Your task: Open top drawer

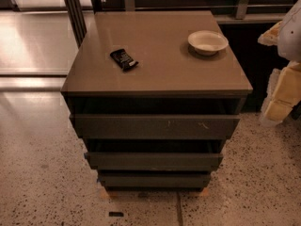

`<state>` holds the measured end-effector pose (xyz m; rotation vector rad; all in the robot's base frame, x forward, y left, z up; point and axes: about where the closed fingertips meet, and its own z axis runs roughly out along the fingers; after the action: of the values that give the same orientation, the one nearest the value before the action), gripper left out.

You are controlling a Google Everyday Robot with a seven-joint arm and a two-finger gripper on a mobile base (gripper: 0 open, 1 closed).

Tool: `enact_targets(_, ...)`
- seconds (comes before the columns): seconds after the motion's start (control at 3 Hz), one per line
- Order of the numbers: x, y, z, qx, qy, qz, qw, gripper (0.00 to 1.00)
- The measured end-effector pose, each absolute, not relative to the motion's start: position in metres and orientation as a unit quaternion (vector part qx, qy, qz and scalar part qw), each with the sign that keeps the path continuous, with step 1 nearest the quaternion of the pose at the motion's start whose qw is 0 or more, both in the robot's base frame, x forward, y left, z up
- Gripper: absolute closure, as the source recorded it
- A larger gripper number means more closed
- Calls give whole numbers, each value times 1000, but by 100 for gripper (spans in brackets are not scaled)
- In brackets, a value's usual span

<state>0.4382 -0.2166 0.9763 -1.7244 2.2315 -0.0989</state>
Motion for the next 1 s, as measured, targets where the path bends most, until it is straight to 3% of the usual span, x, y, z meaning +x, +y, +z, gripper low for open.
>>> enact_targets(1.0,420,-212,951,-562,802,-17,203,0)
